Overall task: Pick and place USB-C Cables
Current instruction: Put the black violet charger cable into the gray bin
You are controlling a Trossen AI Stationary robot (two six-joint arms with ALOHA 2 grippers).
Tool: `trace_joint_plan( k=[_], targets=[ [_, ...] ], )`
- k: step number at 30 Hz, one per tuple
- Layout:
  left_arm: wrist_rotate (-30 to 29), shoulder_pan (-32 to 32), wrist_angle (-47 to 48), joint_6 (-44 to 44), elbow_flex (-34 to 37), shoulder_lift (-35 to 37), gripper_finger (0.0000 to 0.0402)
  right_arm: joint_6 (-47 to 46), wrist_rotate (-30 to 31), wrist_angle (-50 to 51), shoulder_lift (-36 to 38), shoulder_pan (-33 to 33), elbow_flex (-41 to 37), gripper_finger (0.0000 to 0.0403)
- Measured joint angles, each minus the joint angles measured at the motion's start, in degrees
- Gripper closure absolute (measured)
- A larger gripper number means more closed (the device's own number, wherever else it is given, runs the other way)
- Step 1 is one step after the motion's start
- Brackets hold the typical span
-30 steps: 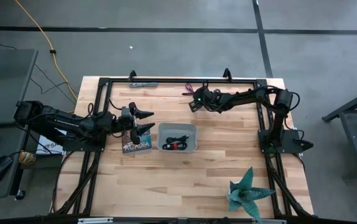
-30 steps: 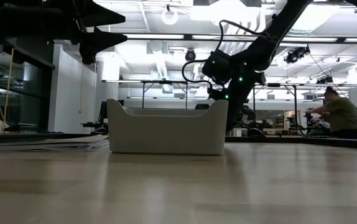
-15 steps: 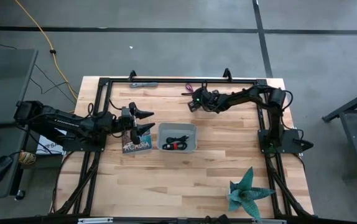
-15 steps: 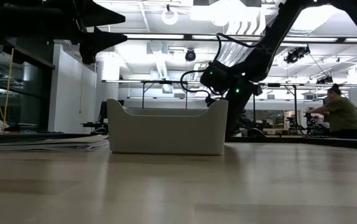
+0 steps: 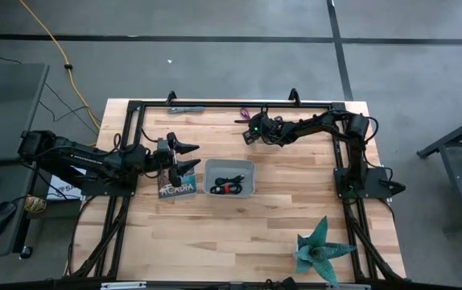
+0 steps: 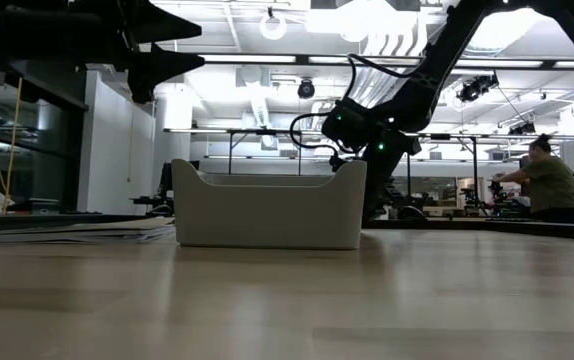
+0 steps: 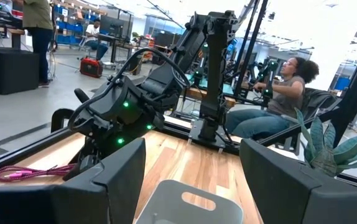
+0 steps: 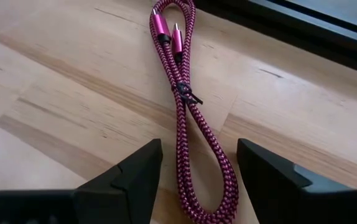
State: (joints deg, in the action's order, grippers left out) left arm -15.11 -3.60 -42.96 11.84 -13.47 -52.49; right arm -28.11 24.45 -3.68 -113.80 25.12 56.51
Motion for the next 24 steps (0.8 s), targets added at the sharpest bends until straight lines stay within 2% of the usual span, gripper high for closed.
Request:
trace_joint_plan(
  k=[6, 17, 24],
  targets=[
    [0.0, 0.0, 0.0, 0.01, 0.0, 0.0, 0.0161, 1.19, -0.14, 0.52, -0.07, -0.04, 0.02, 0.0242],
    [0.0, 0.0, 0.06, 0.02, 0.0, 0.0, 0.0161, 4.22, 0.02, 0.91, -0.11, -0.09, -0.02, 0.039],
    [0.0, 0.0, 0.27, 0.11, 0.0, 0.0, 0.0161, 4.62, -0.07, 1.7, -0.09, -0.07, -0.02, 0.0387]
  ],
)
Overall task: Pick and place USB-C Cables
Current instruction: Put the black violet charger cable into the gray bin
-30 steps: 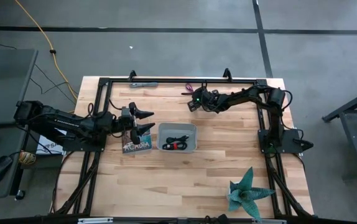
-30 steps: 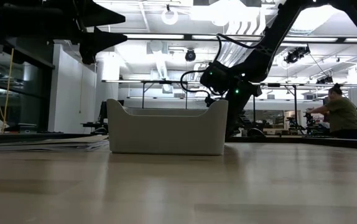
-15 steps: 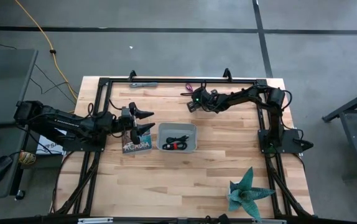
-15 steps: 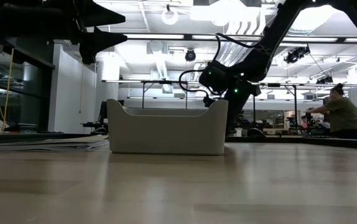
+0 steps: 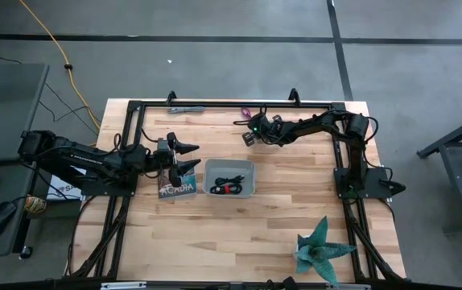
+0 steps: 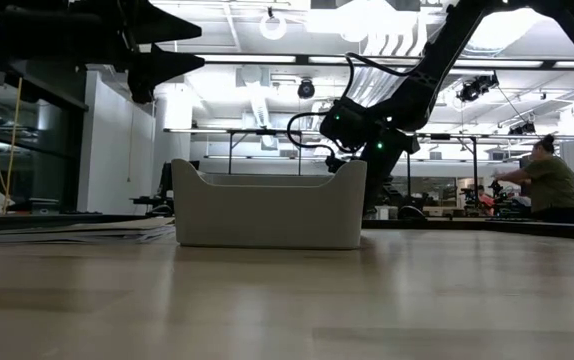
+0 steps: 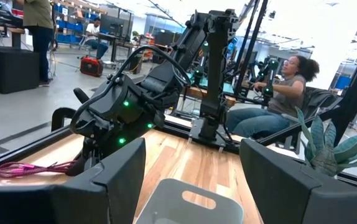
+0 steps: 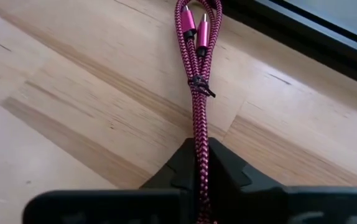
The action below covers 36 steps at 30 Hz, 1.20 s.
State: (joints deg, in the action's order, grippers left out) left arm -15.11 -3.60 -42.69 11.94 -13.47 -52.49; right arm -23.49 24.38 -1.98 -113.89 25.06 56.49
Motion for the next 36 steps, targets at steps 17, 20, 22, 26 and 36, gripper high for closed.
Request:
trace_joint_plan(
  k=[17, 20, 22, 26, 36],
  targets=[
    [0.0, 0.0, -0.02, -0.09, 0.0, 0.0, 0.0161, 0.05, -0.42, 0.18, 0.0, 0.04, 0.0, 0.0398],
    [0.0, 0.0, -0.01, -0.09, 0.0, 0.0, 0.0161, 0.51, -0.44, 0.18, 0.0, 0.04, 0.0, 0.0398],
    [0.0, 0.0, -0.03, -0.11, 0.0, 0.0, 0.0161, 0.61, -0.45, 0.18, 0.0, 0.04, 0.0, 0.0399],
    [-0.02, 0.0, -0.03, -0.1, 0.0, 0.0, 0.0161, 0.61, -0.46, 0.18, 0.0, 0.04, 0.0, 0.0398],
    [-0.02, 0.0, -0.02, -0.11, 0.0, 0.0, 0.0161, 1.05, -0.68, 0.2, 0.0, 0.04, 0.0, 0.0399]
  ],
)
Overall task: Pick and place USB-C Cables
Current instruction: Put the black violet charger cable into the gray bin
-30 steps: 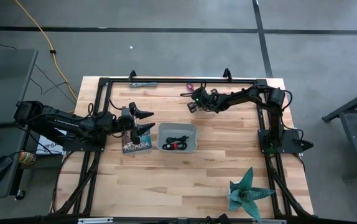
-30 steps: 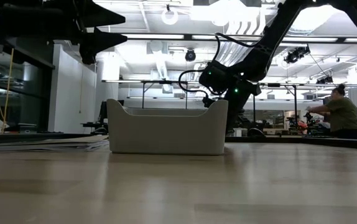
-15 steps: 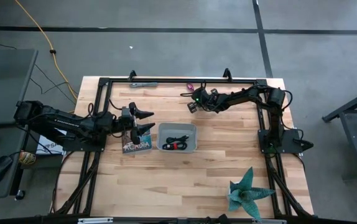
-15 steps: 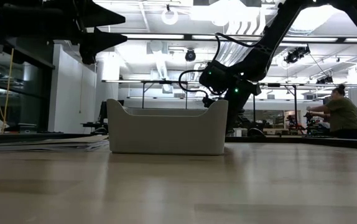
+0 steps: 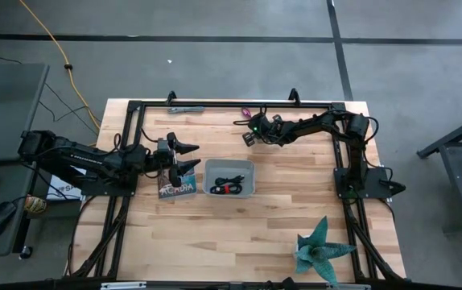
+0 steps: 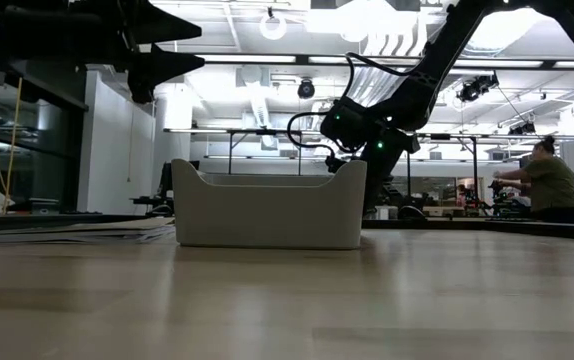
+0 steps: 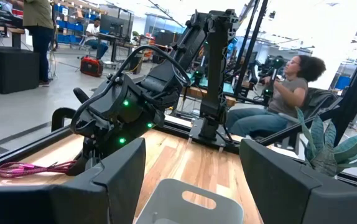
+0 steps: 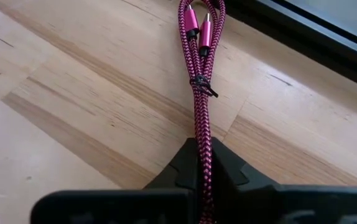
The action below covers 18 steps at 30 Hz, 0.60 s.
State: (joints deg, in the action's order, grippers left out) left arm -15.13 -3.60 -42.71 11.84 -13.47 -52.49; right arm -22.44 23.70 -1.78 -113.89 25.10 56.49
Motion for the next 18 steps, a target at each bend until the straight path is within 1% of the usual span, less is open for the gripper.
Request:
trace_joint_plan(
  k=[12, 16, 18],
  targets=[
    [0.0, -0.01, -0.01, 0.0, 0.0, 0.0, 0.0161, 2.04, -0.21, 0.57, 1.02, -0.12, -0.05, 0.0399],
    [0.0, -0.02, 0.01, 0.0, 0.0, 0.0, 0.0161, 4.52, 0.25, 5.25, 4.11, -0.79, -0.45, 0.04],
    [0.0, 0.0, 0.01, 0.0, 0.0, 0.0, 0.0161, 5.12, 1.93, 9.4, 6.18, -1.1, -0.91, 0.04]
  ],
)
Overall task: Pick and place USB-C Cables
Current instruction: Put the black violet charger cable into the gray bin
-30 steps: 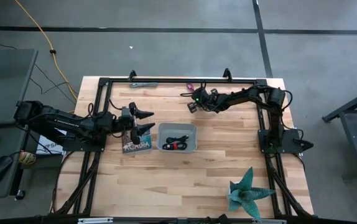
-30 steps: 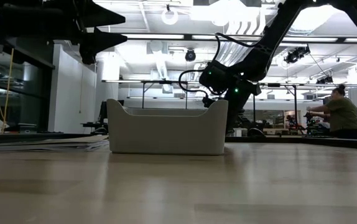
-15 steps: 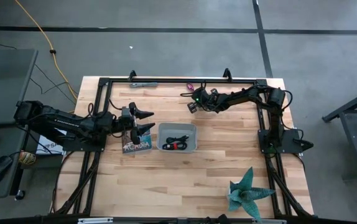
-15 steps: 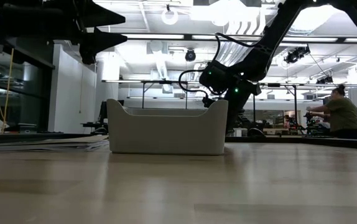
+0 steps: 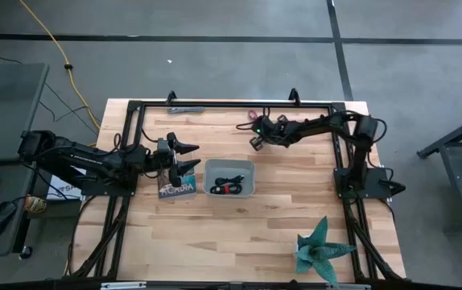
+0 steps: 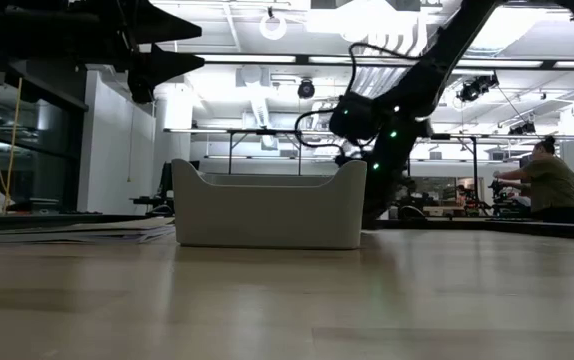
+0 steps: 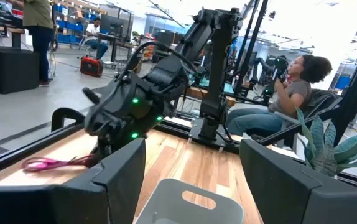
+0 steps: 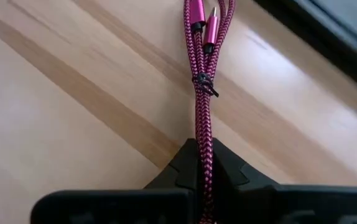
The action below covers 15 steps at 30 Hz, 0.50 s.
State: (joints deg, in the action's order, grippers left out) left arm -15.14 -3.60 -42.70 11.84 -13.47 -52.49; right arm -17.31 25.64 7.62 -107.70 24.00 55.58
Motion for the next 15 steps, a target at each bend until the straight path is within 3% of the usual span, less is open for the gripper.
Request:
trace_joint_plan(
  k=[3, 7, 15],
  targets=[
    [0.0, 0.0, 0.07, 0.0, 0.0, 0.0, 0.0161, 0.25, 2.7, 1.71, 4.67, -0.49, -3.19, 0.04],
    [0.0, 0.0, 0.17, 0.0, 0.01, 0.0, 0.0161, -1.24, 2.86, -1.25, 13.48, -1.34, -13.17, 0.04],
    [-0.7, -0.15, -0.26, 0.0, 0.02, 0.0, 0.0161, -3.05, -4.92, -22.45, 33.94, -6.48, -31.16, 0.04]
  ],
)
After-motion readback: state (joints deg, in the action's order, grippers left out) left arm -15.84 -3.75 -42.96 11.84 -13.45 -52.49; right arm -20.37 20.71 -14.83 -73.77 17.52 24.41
